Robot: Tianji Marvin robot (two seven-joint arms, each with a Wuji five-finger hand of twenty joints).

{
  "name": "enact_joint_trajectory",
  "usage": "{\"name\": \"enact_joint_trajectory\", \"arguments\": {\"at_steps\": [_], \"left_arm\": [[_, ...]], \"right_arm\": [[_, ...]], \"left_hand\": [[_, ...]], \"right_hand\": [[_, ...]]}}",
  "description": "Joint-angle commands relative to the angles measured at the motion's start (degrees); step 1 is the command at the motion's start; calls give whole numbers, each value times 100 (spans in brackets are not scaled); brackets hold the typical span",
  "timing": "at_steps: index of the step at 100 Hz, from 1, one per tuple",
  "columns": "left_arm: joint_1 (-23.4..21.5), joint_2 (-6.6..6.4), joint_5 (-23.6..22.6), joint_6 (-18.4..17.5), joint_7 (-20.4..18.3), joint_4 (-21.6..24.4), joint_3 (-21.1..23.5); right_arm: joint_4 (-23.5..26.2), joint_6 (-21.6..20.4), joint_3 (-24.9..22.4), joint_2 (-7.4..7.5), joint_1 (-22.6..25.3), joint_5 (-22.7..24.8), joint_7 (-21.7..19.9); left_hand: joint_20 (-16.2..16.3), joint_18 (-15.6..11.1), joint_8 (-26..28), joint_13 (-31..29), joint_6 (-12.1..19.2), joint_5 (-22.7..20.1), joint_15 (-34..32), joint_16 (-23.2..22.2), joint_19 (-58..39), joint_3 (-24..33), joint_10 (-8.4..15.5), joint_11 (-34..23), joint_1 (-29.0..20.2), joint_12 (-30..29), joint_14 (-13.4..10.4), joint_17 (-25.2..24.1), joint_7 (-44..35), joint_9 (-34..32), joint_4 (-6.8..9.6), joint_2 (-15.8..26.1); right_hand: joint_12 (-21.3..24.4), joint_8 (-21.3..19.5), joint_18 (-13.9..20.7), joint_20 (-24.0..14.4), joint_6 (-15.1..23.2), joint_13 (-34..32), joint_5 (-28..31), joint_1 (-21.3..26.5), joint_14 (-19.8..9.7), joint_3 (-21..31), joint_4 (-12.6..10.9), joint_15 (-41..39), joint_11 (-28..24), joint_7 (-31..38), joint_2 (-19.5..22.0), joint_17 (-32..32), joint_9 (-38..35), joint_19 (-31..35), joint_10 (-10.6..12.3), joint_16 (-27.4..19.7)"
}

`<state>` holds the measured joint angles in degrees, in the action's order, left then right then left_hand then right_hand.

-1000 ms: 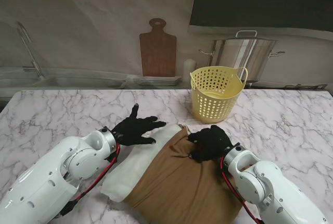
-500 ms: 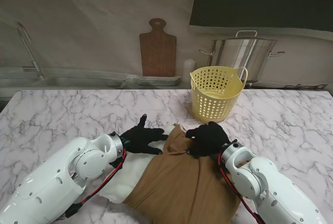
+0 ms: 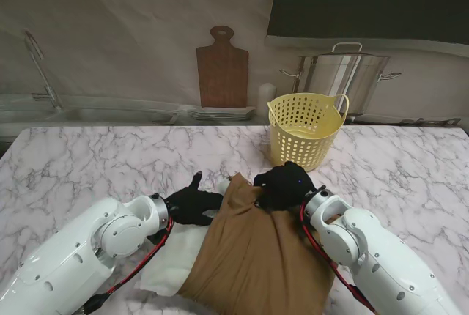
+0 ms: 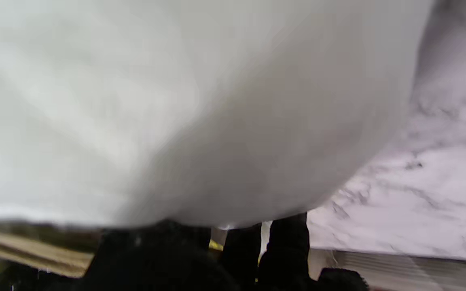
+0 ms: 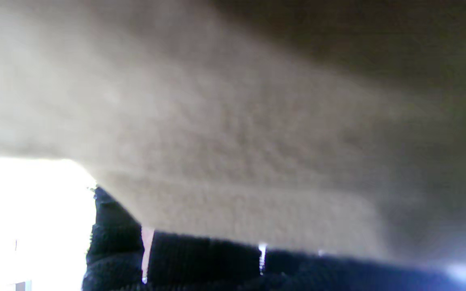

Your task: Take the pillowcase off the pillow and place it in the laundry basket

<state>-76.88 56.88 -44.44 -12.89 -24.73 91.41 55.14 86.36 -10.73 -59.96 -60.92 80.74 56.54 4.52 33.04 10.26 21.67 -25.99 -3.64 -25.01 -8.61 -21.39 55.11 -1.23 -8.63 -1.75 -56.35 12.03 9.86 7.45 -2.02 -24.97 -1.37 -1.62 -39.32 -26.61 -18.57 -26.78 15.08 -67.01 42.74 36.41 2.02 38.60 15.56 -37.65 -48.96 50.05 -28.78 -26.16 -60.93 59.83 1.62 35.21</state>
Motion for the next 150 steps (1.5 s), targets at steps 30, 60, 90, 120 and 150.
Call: {"name": "enact_joint_trajectory", "arguments": {"at_steps": [30, 60, 90, 120, 150], "left_arm": [[323, -188, 51, 218, -1090, -216, -650], [284, -242, -144, 220, -1378, -53, -576], [213, -259, -259, 149, -1456, 11, -499], [153, -238, -296, 86, -1308, -7, -465], [25, -226, -367, -35, -1180, 65, -409]], "right_arm": [[268, 158, -769, 123, 730, 580, -214], [475, 282, -1386, 181, 1169, 1189, -191], [527, 503, -1735, 193, 1455, 1389, -265], [652, 762, -1783, 100, 1615, 907, -151], [1438, 1055, -1882, -74, 1913, -395, -394]], "left_hand": [[-68, 1, -252, 220, 142, 434, 14, 31, -9026, -113, 332, -16, 423, -214, 5, -198, -46, 629, 4, -137], [-61, -23, -354, 303, 108, 580, 34, 58, -8913, -103, 298, 4, 724, -265, 21, -210, -11, 744, 14, -372], [-42, -50, -441, 364, 80, 706, 50, 75, -8836, -72, 249, 38, 897, -289, 35, -224, 45, 843, 25, -548], [-4, -58, -510, 353, 71, 823, 33, 71, -8807, -48, 224, 48, 940, -295, 30, -190, 88, 887, 24, -528], [34, -69, -595, 369, -36, 1083, 28, 62, -8770, -48, 122, 81, 956, -307, 40, -187, 196, 1010, 26, -501]], "right_hand": [[-322, -202, -65, 4, 492, -106, 126, 889, -407, 438, -499, -99, -600, 439, 587, 115, -92, 170, 270, 158], [-482, -246, -38, -1, 541, -147, 237, 941, -369, 494, -540, -474, -732, 491, 523, 51, -168, 200, 114, 308], [-580, -258, -37, 24, 470, -182, 289, 966, -327, 577, -550, -644, -744, 489, 467, -36, -222, 208, 34, 359], [-346, 236, -31, 46, -194, 243, -338, 129, -139, 91, -709, 89, -189, 120, 775, 131, 242, 245, 27, 14], [1956, 98, -342, 10, -1738, 2025, -1442, -2075, 743, -2302, -1210, 2100, 2695, -3237, 2643, 1177, 2183, -341, -1060, -997]]}}
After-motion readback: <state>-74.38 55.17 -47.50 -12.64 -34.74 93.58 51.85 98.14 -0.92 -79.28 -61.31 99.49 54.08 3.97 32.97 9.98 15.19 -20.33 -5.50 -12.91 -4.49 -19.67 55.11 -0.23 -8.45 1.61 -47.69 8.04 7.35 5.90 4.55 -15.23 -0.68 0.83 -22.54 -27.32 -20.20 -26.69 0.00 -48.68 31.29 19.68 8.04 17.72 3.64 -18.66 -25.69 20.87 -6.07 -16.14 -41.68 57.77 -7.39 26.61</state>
